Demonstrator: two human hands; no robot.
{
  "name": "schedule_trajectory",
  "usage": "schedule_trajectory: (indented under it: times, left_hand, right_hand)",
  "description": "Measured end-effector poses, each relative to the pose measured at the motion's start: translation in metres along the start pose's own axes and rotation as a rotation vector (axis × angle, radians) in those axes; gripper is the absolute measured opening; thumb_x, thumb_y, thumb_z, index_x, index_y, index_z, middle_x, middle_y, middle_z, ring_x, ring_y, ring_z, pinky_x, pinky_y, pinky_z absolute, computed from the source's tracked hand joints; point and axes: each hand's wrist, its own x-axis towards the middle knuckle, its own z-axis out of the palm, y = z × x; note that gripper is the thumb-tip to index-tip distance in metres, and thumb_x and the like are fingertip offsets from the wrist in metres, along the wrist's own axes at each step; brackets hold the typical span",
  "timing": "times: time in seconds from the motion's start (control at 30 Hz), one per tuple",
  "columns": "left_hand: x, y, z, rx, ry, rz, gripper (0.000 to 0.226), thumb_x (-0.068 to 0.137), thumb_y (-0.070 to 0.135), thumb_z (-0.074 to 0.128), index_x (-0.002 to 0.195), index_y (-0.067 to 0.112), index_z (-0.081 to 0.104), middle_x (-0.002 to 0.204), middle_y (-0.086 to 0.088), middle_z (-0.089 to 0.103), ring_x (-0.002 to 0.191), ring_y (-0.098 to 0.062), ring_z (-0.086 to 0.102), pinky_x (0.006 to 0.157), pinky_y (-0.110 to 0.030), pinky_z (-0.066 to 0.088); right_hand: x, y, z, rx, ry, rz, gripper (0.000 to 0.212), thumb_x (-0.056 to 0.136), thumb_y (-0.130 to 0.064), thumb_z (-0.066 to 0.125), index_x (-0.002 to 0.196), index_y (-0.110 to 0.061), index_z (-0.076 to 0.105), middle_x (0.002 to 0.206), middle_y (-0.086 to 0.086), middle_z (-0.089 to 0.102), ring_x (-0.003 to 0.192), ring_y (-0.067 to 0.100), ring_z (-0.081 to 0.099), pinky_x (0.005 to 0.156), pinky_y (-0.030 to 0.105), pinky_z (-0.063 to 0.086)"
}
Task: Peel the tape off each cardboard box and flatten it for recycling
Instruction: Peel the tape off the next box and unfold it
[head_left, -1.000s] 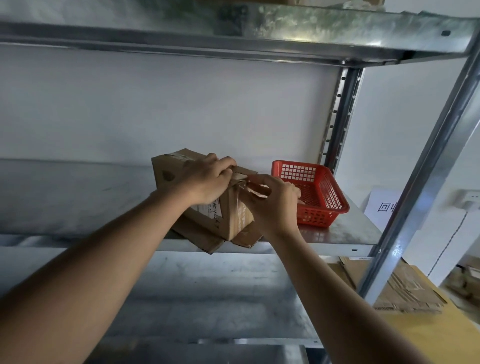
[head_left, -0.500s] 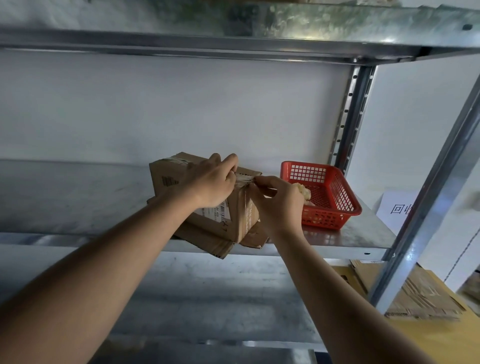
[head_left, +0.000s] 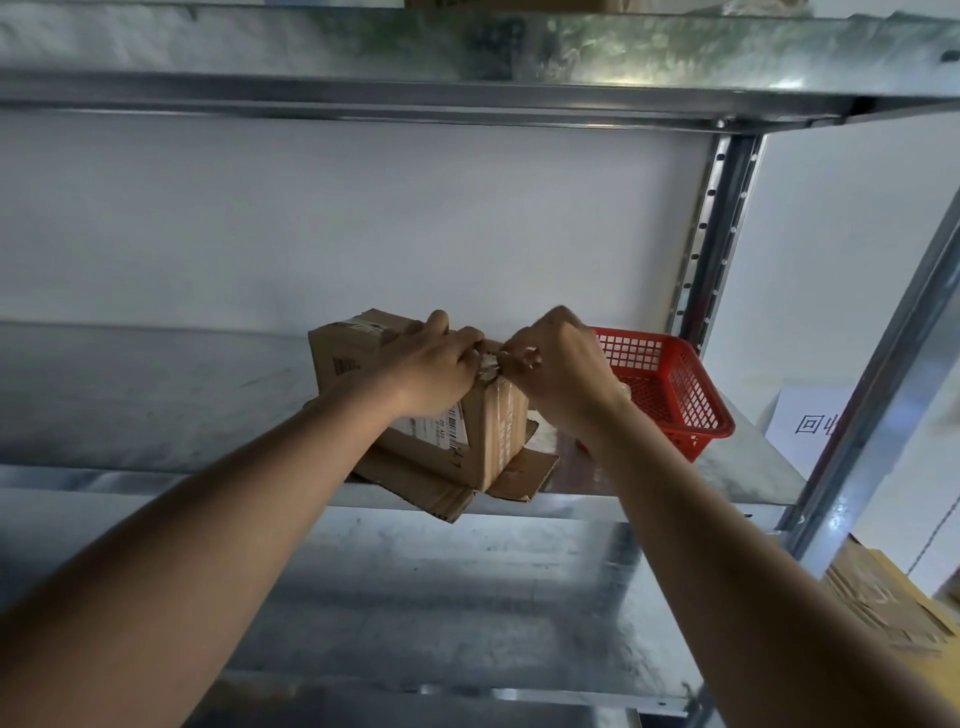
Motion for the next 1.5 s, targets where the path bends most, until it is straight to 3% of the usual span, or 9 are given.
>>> schedule_trajectory:
  times: [0.1,0.27,0.47,0.63,0.73,0.87,1.1,1.3,1.5]
  left_hand:
    - [0.003,0.0,0.001,0.069,-0.021,0.003,0.045,0.108,0.044,0.019,0.15,0.034,0.036,0.133,-0.009,0.041,0.13,-0.033,0.044,0.105,-0.054,0.033]
    - [0.008,-0.007,0.001,0.038,-0.025,0.035,0.046,0.108,0.049,0.018,0.15,0.044,0.036,0.118,0.0,0.034,0.132,-0.029,0.04,0.108,-0.054,0.028]
    - [0.012,-0.025,0.0,-0.023,-0.044,0.043,0.045,0.108,0.05,0.017,0.149,0.053,0.034,0.121,0.005,0.03,0.133,-0.023,0.033,0.114,-0.052,0.021]
    - [0.014,-0.023,0.003,0.002,-0.059,0.025,0.045,0.107,0.049,0.013,0.144,0.045,0.037,0.168,-0.008,0.02,0.156,-0.028,0.017,0.121,-0.061,0.015]
    - [0.015,-0.024,0.004,-0.077,-0.064,0.036,0.038,0.11,0.046,0.014,0.139,0.05,0.038,0.148,-0.001,0.047,0.142,-0.028,0.041,0.115,-0.059,0.026]
    - [0.017,-0.025,0.003,-0.107,-0.059,0.069,0.04,0.11,0.049,0.015,0.143,0.05,0.038,0.136,0.006,0.053,0.118,-0.018,0.051,0.096,-0.046,0.039]
    - [0.023,-0.024,0.001,-0.121,-0.116,0.112,0.04,0.111,0.046,0.018,0.145,0.046,0.04,0.14,0.001,0.051,0.121,-0.018,0.049,0.104,-0.052,0.039]
    - [0.028,-0.028,0.006,-0.111,-0.116,0.098,0.04,0.11,0.05,0.018,0.146,0.052,0.035,0.152,0.008,0.044,0.129,-0.016,0.045,0.096,-0.044,0.036]
    - [0.028,-0.028,0.003,-0.17,-0.109,0.087,0.04,0.111,0.048,0.026,0.147,0.05,0.042,0.158,0.01,0.04,0.141,-0.016,0.04,0.107,-0.043,0.035]
  right_hand:
    - [0.018,-0.008,-0.014,-0.145,-0.164,0.014,0.016,0.098,-0.017,0.066,0.104,-0.01,0.079,0.103,0.006,0.074,0.098,0.021,0.068,0.085,0.038,0.058]
    - [0.042,-0.017,-0.023,-0.204,-0.333,0.132,0.013,0.096,-0.015,0.069,0.106,-0.012,0.077,0.1,0.005,0.075,0.095,0.024,0.071,0.084,0.038,0.062]
    - [0.054,-0.031,-0.028,-0.205,-0.494,0.234,0.019,0.094,-0.008,0.065,0.078,-0.01,0.056,0.073,0.002,0.06,0.057,0.013,0.055,0.047,0.022,0.04]
    - [0.045,-0.043,-0.015,-0.382,-0.41,0.158,0.027,0.092,0.002,0.056,0.073,-0.012,0.045,0.076,0.005,0.053,0.063,0.016,0.046,0.049,0.027,0.031]
    - [0.04,-0.035,-0.012,-0.336,-0.356,0.139,0.017,0.093,0.002,0.061,0.081,-0.008,0.056,0.079,0.005,0.057,0.065,0.015,0.051,0.049,0.026,0.034]
    - [0.04,-0.025,-0.018,-0.11,-0.403,0.233,0.013,0.099,-0.001,0.063,0.11,-0.003,0.068,0.089,0.011,0.073,0.076,0.023,0.073,0.069,0.036,0.064]
    - [0.043,-0.029,-0.028,-0.056,-0.458,0.297,0.01,0.1,0.001,0.057,0.109,0.001,0.062,0.079,0.011,0.074,0.057,0.017,0.075,0.038,0.022,0.038]
    - [0.025,-0.004,-0.041,0.201,-0.222,0.364,0.004,0.09,-0.012,0.081,0.091,-0.01,0.079,0.071,0.006,0.076,0.059,0.013,0.075,0.059,0.025,0.063]
    - [0.005,0.005,-0.027,0.226,-0.237,0.361,0.009,0.086,-0.015,0.086,0.089,-0.008,0.08,0.072,0.008,0.077,0.068,0.017,0.077,0.073,0.039,0.066]
